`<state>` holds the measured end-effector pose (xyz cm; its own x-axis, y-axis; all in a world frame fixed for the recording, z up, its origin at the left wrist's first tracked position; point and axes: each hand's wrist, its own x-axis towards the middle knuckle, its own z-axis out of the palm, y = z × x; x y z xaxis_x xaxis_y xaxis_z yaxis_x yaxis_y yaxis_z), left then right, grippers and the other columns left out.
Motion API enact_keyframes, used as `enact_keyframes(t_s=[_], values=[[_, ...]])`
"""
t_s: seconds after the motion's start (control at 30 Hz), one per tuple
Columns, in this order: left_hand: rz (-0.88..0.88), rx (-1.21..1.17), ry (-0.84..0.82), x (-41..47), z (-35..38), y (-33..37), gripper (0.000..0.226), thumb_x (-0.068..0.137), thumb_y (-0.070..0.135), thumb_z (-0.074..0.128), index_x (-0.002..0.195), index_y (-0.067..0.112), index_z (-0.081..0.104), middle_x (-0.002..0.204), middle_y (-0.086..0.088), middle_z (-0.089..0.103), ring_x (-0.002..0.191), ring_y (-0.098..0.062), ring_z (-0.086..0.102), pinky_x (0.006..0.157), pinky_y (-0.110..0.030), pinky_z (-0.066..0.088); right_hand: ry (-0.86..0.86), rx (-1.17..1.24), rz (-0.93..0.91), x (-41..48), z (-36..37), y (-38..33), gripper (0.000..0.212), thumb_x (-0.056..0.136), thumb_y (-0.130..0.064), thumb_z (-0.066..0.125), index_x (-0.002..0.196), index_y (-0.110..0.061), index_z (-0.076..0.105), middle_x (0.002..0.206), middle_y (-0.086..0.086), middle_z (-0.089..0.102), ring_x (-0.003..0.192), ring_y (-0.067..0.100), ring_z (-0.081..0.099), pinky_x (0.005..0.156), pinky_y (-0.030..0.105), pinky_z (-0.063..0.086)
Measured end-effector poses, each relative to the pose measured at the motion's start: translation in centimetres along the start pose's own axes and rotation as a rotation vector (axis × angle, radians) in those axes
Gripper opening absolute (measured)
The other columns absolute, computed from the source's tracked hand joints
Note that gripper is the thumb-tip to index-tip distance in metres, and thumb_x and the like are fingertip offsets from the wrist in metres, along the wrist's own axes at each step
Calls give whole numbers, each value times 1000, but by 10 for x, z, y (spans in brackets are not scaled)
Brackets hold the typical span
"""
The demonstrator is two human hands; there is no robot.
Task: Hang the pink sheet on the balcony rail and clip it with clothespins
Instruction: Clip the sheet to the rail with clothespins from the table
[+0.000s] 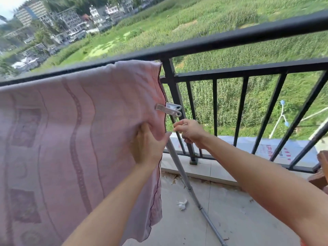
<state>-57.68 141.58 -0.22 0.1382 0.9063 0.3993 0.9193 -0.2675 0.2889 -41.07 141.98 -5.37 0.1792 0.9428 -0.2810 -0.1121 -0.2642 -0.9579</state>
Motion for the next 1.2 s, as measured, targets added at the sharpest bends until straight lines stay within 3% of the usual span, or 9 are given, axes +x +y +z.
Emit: enact_keyframes(t_s=[0.17, 0.37, 0.5, 0.7, 0.8, 0.9, 1.0, 1.1, 1.2], values=[[97, -78, -21, -11, -6, -16, 21, 91, 31, 59, 84, 11, 61, 77, -10, 68, 71, -34, 62, 57, -35, 39, -181, -97, -30, 3, 29, -13, 14, 82, 8, 61, 86, -5, 59, 70, 3, 52, 57, 11, 43, 52, 27, 33], [373, -33, -64, -34, -36, -39, 30, 85, 14, 65, 59, 13, 49, 53, -9, 56, 50, -33, 50, 49, -27, 25, -494, -93, -31, -12, 29, -22, 16, 90, 7, 53, 84, -7, 49, 81, 4, 49, 66, 7, 51, 61, 25, 39], [700, 185, -80, -42, -50, -43, 30, 80, 19, 71, 56, 15, 54, 61, -2, 55, 60, -24, 56, 45, -26, 36, -463, -110, -76, -17, 19, 2, 11, 85, -5, 70, 75, -10, 71, 72, -9, 66, 58, 3, 53, 55, 25, 38], [1122, 477, 61, -35, -42, -40, 15, 84, 19, 67, 73, 9, 64, 96, -14, 62, 97, -36, 58, 85, -44, 41, -383, -70, -156, -12, 15, 40, 4, 87, -11, 70, 86, -14, 72, 80, 4, 71, 62, 4, 55, 52, 26, 33], [1274, 595, 69, -13, -40, -24, 15, 87, 8, 54, 88, 4, 69, 119, -22, 61, 124, -41, 49, 115, -51, 24, -307, -119, -99, -17, -4, 61, 6, 90, -9, 66, 92, -11, 70, 84, 7, 74, 67, 9, 59, 56, 27, 38], [1254, 958, -123, 0, -40, 9, 35, 91, 9, 38, 100, 10, 72, 120, -19, 63, 133, -40, 42, 117, -58, 14, -181, -133, -25, -28, -21, 92, 11, 89, -5, 66, 99, -5, 70, 89, 12, 75, 68, 10, 61, 48, 19, 41], [1068, 1350, -466, 8, -29, 35, 25, 96, 23, 45, 103, 22, 69, 111, -3, 68, 127, -32, 47, 118, -59, 4, -111, -136, 31, -42, -30, 122, 19, 86, -6, 70, 105, -4, 70, 95, 18, 74, 68, 15, 57, 45, 17, 40], [980, 1350, -645, 16, -11, 39, 19, 97, 22, 43, 94, 24, 62, 107, 1, 68, 100, -22, 60, 103, -45, 36, -79, -137, 86, -57, -28, 147, 18, 85, -8, 71, 103, -7, 71, 93, 15, 75, 63, 11, 55, 42, 18, 35], [809, 1218, -864, 21, 1, 40, 16, 94, 19, 44, 97, 19, 60, 97, -1, 61, 83, -25, 55, 72, -34, 43, -57, -152, 111, -70, -16, 167, 17, 83, -11, 73, 100, -9, 72, 91, 12, 75, 64, 12, 57, 43, 21, 34]])
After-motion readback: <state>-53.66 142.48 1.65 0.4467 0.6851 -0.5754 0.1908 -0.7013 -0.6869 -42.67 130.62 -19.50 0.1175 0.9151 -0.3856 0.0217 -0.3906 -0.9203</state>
